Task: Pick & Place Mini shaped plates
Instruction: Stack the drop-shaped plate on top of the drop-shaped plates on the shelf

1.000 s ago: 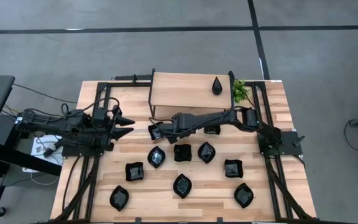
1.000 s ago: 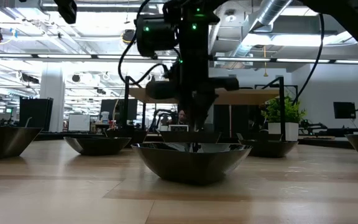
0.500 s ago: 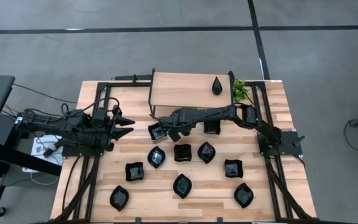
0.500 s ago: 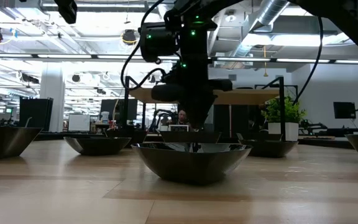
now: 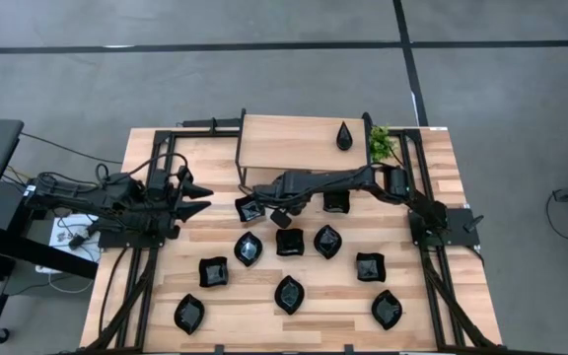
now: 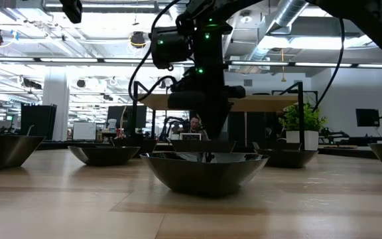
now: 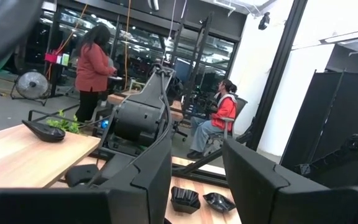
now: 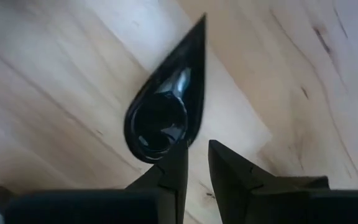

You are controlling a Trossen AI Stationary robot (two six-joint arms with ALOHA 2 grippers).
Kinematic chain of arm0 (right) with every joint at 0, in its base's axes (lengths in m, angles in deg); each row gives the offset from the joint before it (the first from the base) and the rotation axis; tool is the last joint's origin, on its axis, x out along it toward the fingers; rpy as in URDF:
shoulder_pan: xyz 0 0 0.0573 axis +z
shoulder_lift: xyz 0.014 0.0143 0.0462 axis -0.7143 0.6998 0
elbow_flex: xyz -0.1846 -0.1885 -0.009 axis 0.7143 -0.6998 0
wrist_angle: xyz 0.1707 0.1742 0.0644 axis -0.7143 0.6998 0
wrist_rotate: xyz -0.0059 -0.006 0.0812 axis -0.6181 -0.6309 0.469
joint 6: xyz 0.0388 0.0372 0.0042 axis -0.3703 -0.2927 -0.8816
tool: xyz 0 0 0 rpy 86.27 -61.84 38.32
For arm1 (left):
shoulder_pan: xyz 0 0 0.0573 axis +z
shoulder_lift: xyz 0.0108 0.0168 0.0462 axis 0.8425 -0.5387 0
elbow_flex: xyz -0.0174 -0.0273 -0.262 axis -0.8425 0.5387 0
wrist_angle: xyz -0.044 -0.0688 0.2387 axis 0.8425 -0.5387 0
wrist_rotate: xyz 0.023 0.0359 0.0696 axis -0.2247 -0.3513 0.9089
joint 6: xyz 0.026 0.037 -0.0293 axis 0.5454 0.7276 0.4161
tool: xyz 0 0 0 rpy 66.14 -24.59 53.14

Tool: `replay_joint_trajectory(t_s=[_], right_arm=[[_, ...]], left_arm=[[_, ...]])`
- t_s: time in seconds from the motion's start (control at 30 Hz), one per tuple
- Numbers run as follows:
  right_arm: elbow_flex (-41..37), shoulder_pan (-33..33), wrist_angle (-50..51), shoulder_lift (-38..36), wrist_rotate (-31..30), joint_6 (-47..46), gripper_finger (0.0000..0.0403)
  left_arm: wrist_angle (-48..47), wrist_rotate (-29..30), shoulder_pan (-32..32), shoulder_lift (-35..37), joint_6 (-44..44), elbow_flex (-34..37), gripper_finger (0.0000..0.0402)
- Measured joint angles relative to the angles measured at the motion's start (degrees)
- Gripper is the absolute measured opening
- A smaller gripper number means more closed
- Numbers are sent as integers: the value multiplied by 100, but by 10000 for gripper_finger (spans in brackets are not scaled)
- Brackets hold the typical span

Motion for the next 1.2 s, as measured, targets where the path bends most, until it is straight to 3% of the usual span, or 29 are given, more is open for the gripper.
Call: replay_joint_trajectory(t_s=[0.2, 0.6, 1.2], right_arm=[[0, -10, -239, 0, 110, 163, 63], [0, -84, 83, 0, 115, 580, 124], [0, -31, -97, 0, 418, 618, 101]], left_arm=[[62, -1, 1, 0, -90, 0, 145], [112, -1, 0, 0, -138, 0, 145], [119, -1, -1, 0, -454, 0, 145]])
